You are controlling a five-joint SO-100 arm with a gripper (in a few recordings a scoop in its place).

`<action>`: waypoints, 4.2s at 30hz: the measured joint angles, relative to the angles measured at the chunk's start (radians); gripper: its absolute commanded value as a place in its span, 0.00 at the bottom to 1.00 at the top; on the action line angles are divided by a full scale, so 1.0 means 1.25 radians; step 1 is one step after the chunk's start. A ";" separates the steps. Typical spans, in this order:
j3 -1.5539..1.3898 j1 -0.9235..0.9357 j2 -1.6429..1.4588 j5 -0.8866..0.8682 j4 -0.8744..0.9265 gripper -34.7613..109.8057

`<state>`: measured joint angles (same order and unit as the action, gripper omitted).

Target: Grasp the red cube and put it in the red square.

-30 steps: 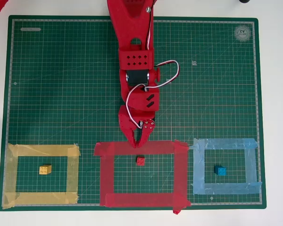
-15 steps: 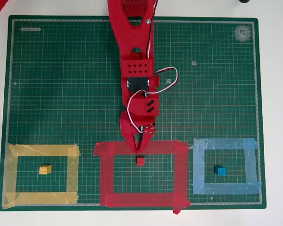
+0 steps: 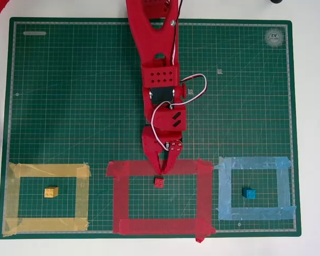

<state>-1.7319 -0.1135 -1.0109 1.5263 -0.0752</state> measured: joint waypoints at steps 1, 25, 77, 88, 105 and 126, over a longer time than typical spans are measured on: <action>0.000 0.000 0.000 0.000 0.000 0.23; 0.094 0.002 0.077 0.000 -0.004 0.23; 0.200 0.018 0.153 0.011 -0.005 0.23; 0.200 0.012 0.153 0.011 -0.005 0.23; -0.328 -0.027 -0.349 0.011 -0.005 0.23; -1.114 -0.023 -1.203 -0.060 0.017 0.23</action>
<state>-3.1247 -0.1427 -2.5142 1.4511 -0.0537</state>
